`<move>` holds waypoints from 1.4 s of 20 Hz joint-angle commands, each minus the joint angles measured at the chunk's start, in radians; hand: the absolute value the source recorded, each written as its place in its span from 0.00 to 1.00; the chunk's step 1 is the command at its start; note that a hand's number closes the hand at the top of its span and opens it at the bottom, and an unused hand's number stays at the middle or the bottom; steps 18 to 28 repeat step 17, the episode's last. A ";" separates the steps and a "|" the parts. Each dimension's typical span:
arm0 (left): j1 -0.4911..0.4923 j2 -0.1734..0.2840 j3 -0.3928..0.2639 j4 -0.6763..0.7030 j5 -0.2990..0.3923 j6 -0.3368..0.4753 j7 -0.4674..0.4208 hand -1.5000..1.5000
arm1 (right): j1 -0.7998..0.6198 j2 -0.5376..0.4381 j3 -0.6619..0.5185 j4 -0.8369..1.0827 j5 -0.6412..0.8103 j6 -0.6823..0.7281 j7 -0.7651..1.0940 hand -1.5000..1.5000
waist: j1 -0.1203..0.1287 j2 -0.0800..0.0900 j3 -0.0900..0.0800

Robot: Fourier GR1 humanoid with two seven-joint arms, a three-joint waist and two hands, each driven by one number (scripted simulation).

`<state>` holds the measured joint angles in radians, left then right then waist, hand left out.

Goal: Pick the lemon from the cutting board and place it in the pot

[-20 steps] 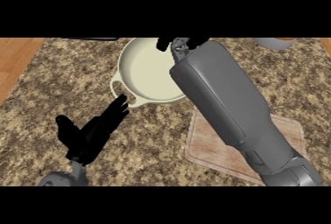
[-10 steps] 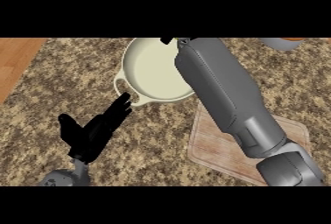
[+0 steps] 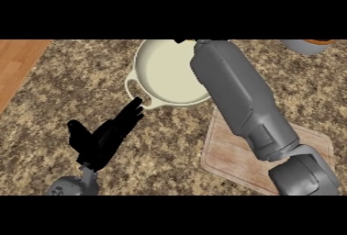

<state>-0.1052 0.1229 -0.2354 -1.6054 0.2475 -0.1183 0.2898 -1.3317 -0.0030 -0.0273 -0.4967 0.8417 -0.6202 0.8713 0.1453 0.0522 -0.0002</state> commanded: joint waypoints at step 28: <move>-0.026 -0.001 0.027 0.003 0.008 0.008 0.031 0.50 | 0.031 0.003 -0.102 0.145 -0.223 -0.511 -0.365 0.00 | -0.022 -0.018 0.000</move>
